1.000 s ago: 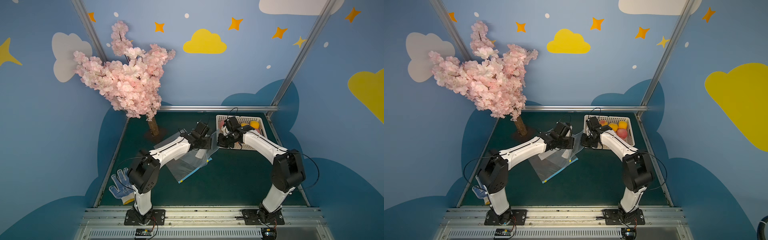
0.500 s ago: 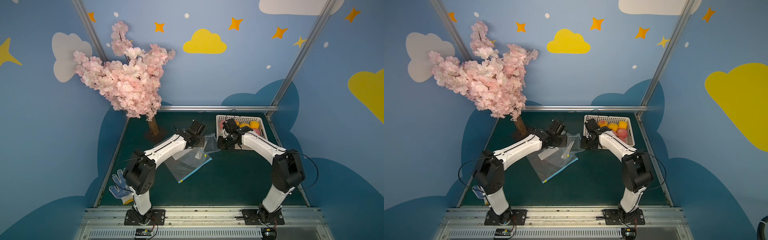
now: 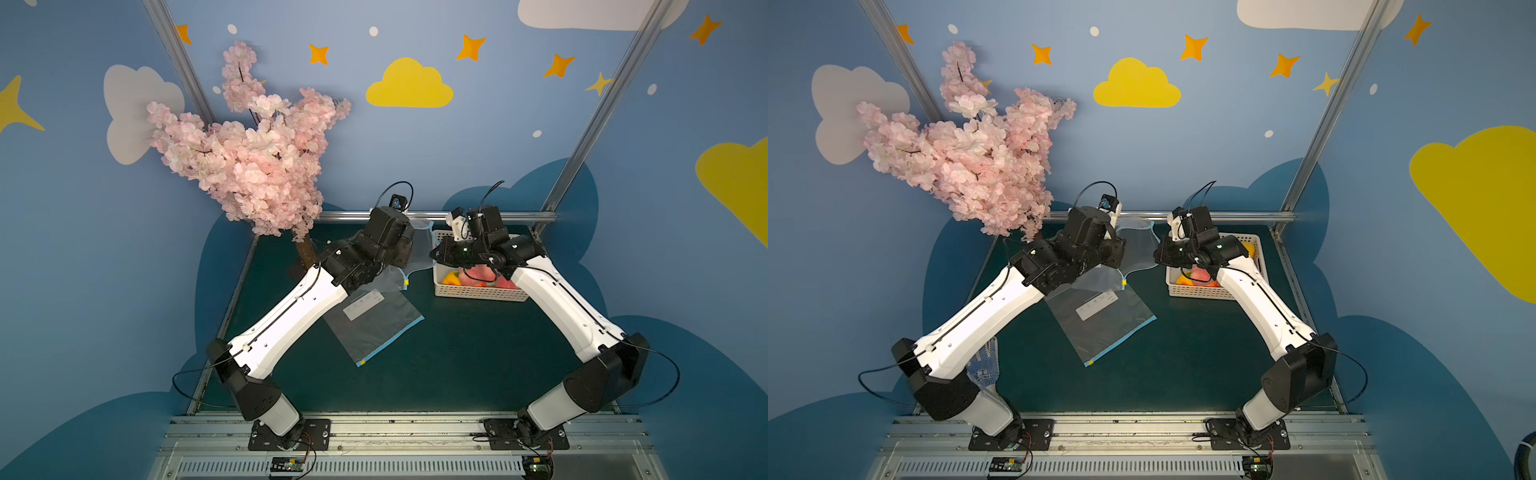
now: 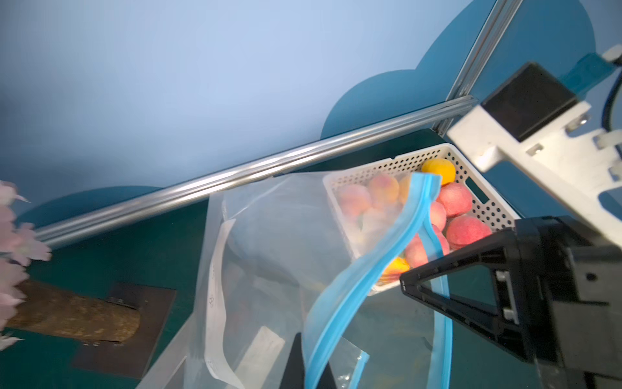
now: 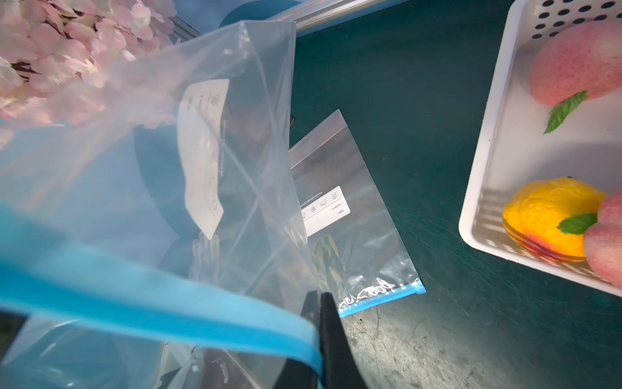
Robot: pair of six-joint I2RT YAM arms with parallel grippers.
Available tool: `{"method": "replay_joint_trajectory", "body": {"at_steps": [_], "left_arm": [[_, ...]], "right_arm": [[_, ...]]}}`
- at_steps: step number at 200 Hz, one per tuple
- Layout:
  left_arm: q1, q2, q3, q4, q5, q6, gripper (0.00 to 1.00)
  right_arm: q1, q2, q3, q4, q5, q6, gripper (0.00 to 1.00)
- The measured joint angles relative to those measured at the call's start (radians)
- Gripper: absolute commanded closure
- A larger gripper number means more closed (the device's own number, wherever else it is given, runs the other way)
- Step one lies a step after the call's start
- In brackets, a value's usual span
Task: Place the peach in a zip-top bag and seal the zipper
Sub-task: Open the zipper food storage bag.
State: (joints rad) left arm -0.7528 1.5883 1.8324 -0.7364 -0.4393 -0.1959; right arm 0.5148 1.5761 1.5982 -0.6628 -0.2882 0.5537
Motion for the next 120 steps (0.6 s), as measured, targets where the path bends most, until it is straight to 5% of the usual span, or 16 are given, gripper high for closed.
{"method": "replay_joint_trajectory", "body": {"at_steps": [46,120], "left_arm": [[0.001,0.029,-0.016,-0.027,0.001,0.02,0.96],[0.089,0.204,-0.038,-0.077,0.179,-0.06,0.94]], "right_arm": [[0.0,0.042,-0.119,0.018,0.024,0.008,0.98],[-0.029,0.213,-0.202,0.072,-0.027,0.003,0.97]]}}
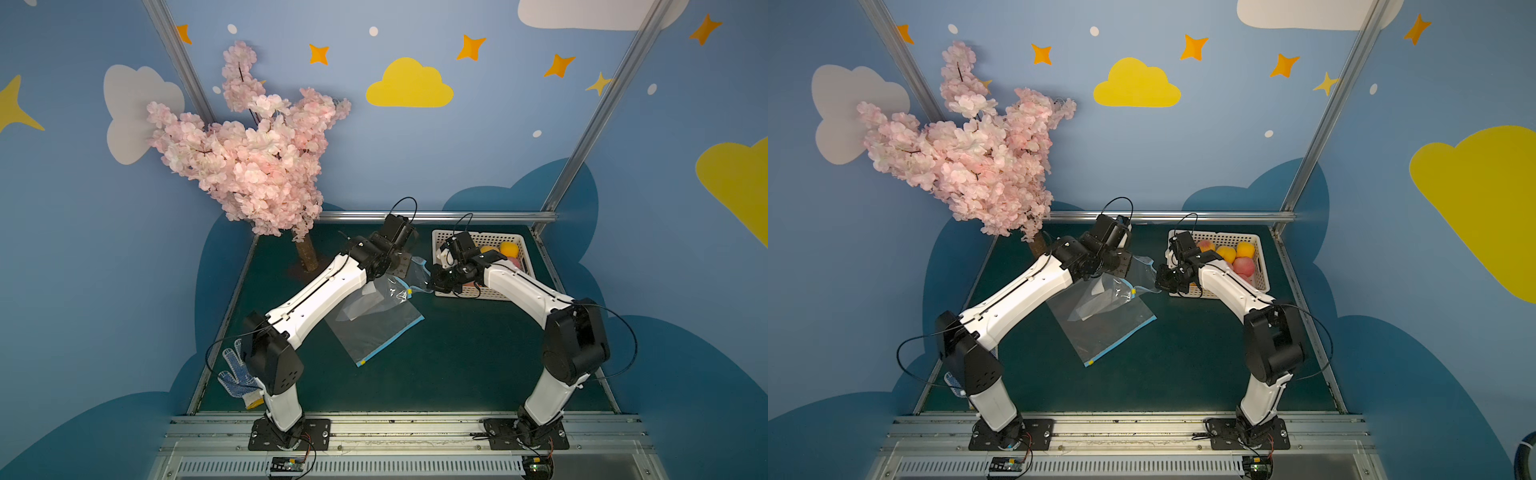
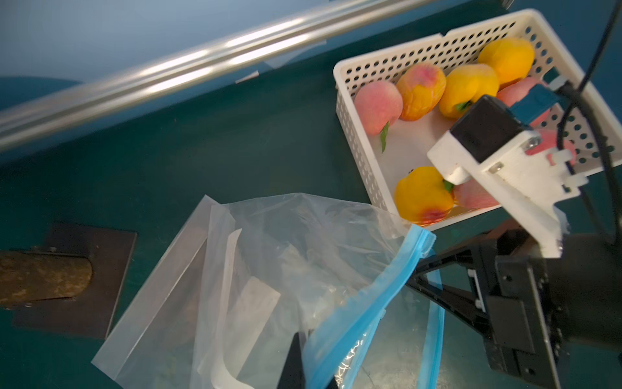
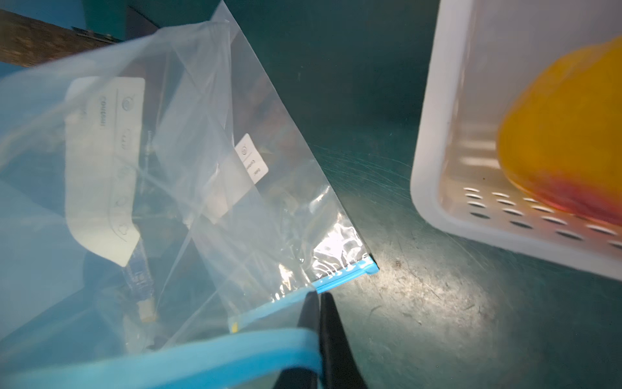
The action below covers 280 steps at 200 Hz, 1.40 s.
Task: Place the peach in a zip-top bag and seal the zipper
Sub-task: Open the zipper food storage bag, then pick up the peach from the basket.
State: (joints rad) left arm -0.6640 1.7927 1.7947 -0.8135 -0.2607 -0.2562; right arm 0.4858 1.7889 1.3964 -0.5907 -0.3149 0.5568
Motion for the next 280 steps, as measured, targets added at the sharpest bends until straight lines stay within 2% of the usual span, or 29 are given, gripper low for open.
{"method": "replay_joint_trajectory", "body": {"at_steps": [35,61,99,130,160,187,211,242,280], "left_arm": [[0.02,0.077,0.044,-0.029,0.058,-0.043,0.95],[0.017,0.136,0.089,-0.035,0.09,-0.054,0.97],[-0.003,0.207,0.118,-0.042,0.108,-0.058,0.97],[-0.014,0.234,0.124,-0.047,0.111,-0.058,0.97],[-0.016,0.237,0.128,-0.049,0.112,-0.059,0.97],[-0.016,0.237,0.128,-0.049,0.116,-0.063,0.97],[-0.016,0.237,0.128,-0.05,0.125,-0.066,0.97],[-0.017,0.237,0.128,-0.05,0.134,-0.067,0.97],[-0.018,0.237,0.128,-0.05,0.137,-0.069,0.97]], "right_arm": [[-0.007,0.051,-0.005,0.008,-0.002,-0.017,0.86],[-0.013,0.052,-0.001,0.01,-0.021,-0.037,0.73],[-0.028,0.038,0.012,0.014,-0.064,-0.051,0.62],[-0.055,-0.011,0.01,0.014,-0.096,-0.069,0.48],[-0.126,-0.137,-0.029,0.029,-0.111,-0.077,0.37],[-0.215,-0.235,-0.08,0.057,0.005,-0.105,0.21],[-0.258,-0.23,-0.112,0.071,0.149,-0.157,0.14],[-0.274,-0.128,-0.069,0.037,0.24,-0.196,0.11],[-0.277,0.055,0.134,-0.096,0.259,-0.24,0.11]]}}
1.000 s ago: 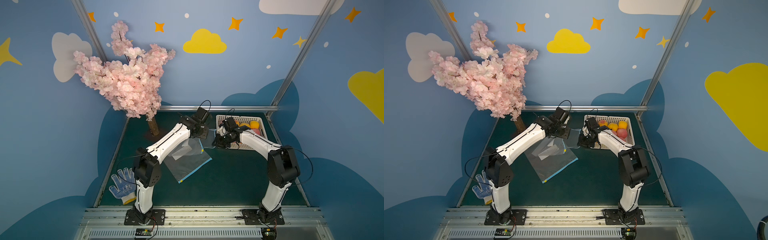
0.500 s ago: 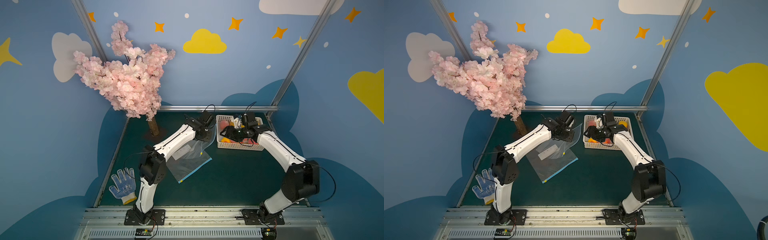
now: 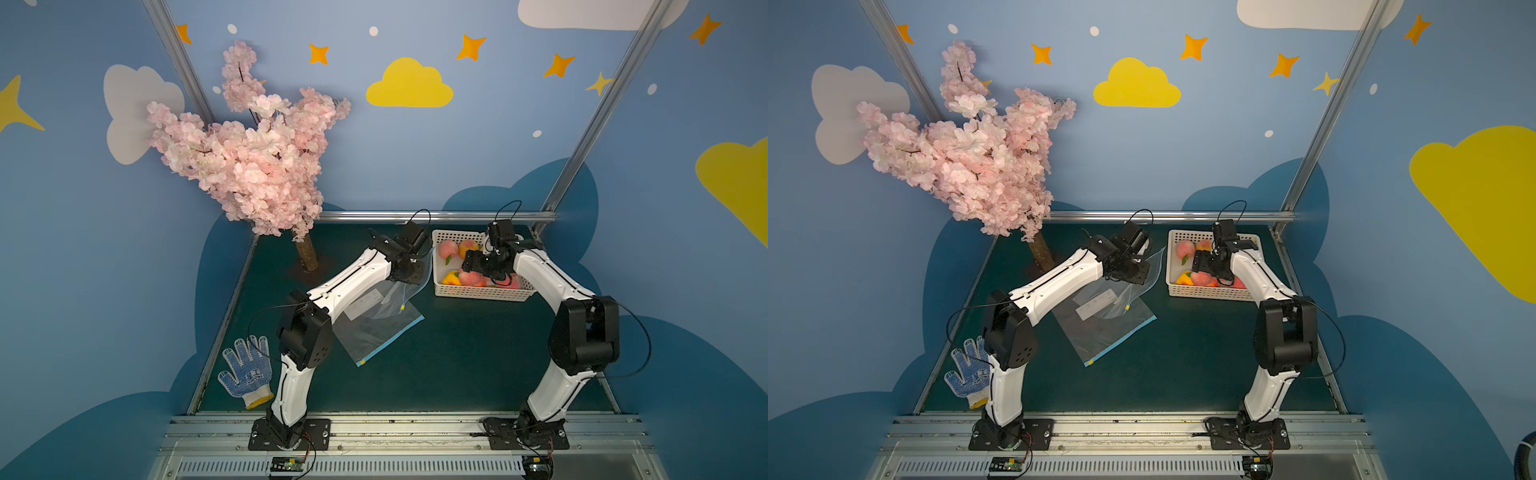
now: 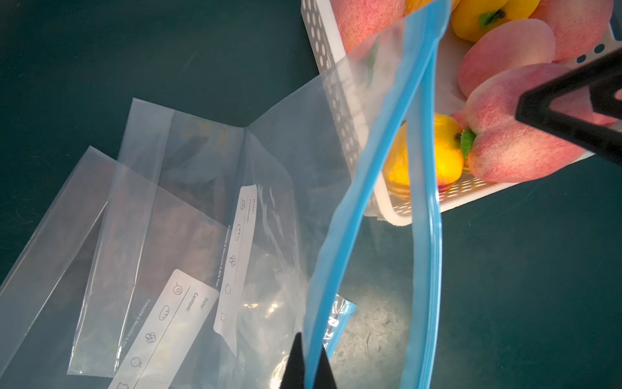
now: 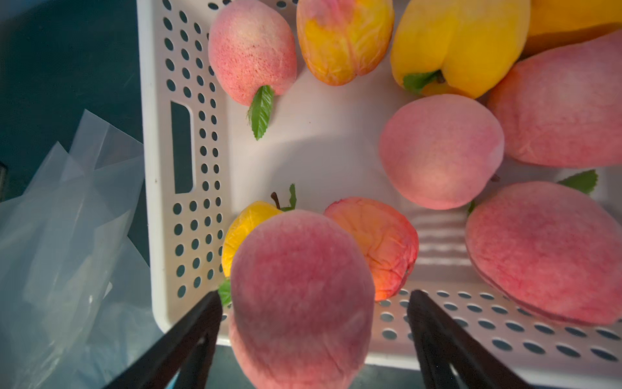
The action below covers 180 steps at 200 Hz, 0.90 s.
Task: Place the peach in a zip-top bag and seal the zipper
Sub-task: Pick up the peach from the basket.
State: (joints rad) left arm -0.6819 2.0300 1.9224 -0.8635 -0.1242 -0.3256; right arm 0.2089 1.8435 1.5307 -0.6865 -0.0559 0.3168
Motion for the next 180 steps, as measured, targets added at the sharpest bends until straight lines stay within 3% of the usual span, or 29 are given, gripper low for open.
{"method": "replay_joint_trajectory", "body": {"at_steps": [18,62,86,94,120,141,180], "left_arm": [[0.0,0.0,0.0,0.0,0.001,0.0,0.97],[-0.002,0.0,0.0,0.0,0.001,0.0,0.97],[-0.002,0.0,0.0,0.0,0.001,0.0,0.97],[-0.002,0.0,0.0,0.0,0.001,-0.001,0.97],[-0.003,0.0,0.0,0.0,0.001,-0.004,0.97],[-0.004,0.0,0.0,0.0,0.003,-0.011,0.97],[-0.004,0.0,0.0,0.0,0.009,-0.02,0.97]], "right_arm": [[0.0,0.061,0.071,-0.04,-0.028,-0.019,0.13],[-0.003,0.071,0.066,-0.103,-0.081,-0.031,0.13],[-0.003,0.071,0.066,-0.117,-0.092,-0.039,0.42],[-0.003,0.071,0.066,-0.12,-0.094,-0.035,0.46],[-0.005,0.049,0.053,-0.116,-0.102,-0.033,0.45],[-0.015,-0.05,-0.011,-0.092,-0.156,-0.025,0.43],[-0.05,-0.293,-0.171,0.131,-0.451,0.118,0.44]]}}
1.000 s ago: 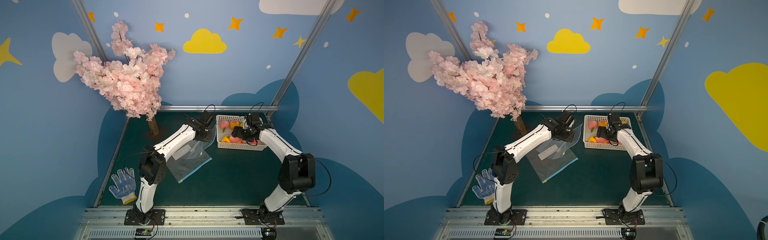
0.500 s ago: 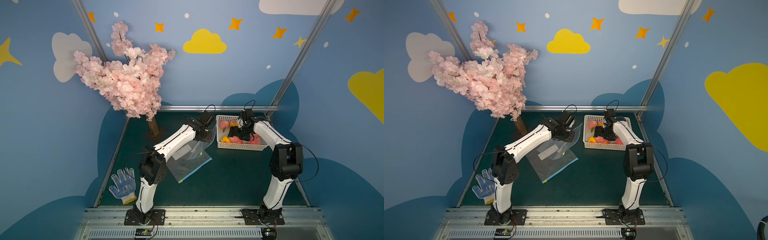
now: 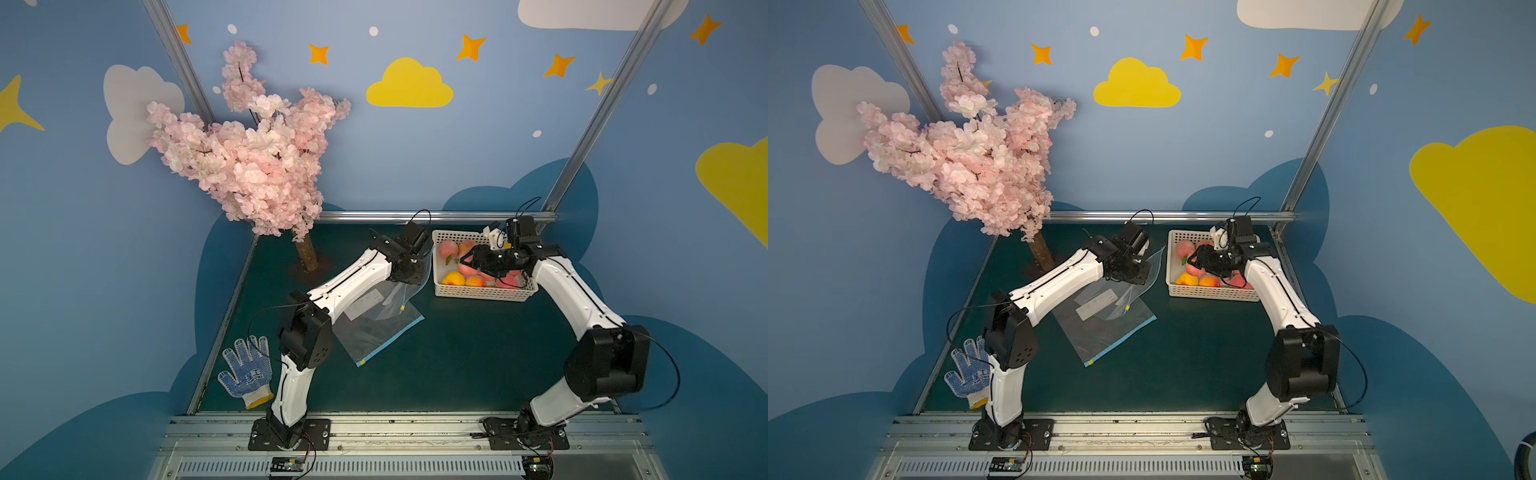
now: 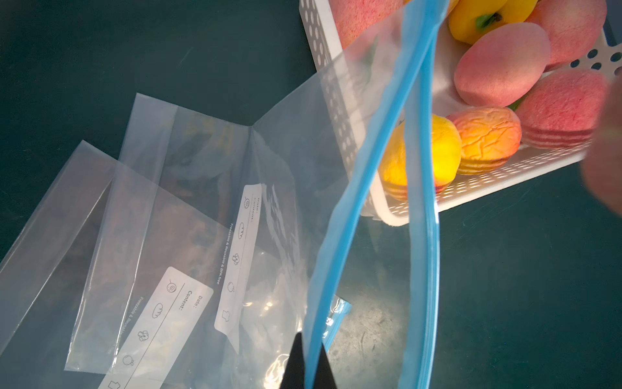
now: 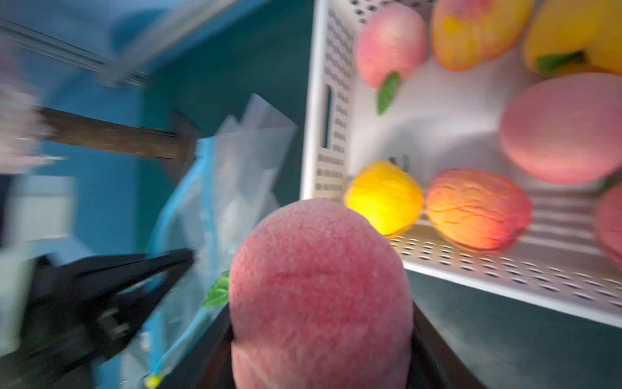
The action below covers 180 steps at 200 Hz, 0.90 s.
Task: Place the peach in a zip-top bag and seal the zipper
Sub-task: Pick up the peach from the basket, then place the peach in the zipper food storage bag.
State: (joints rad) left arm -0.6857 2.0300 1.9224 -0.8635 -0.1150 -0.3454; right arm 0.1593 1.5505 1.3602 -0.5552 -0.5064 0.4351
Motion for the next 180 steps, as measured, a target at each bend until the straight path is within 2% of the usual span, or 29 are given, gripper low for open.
{"method": "replay_joint_trajectory", "body": {"at_steps": [20,42,112,141,180], "left_arm": [[0.0,0.0,0.0,0.0,0.004,-0.003,0.97],[0.0,0.001,0.0,0.002,0.009,-0.007,0.97],[0.0,0.005,0.013,0.013,0.013,-0.029,0.97],[0.0,0.006,0.013,0.018,0.014,-0.041,0.97],[0.0,0.006,0.013,0.02,0.013,-0.056,0.97]], "right_arm": [[-0.005,-0.043,-0.112,0.206,-0.145,0.165,0.47],[0.016,-0.011,-0.185,0.376,-0.243,0.334,0.48],[0.104,0.08,-0.235,0.816,-0.366,0.711,0.51],[0.114,0.111,-0.253,0.872,-0.373,0.764,0.52],[0.126,0.111,-0.253,0.693,-0.311,0.646,0.52]]}}
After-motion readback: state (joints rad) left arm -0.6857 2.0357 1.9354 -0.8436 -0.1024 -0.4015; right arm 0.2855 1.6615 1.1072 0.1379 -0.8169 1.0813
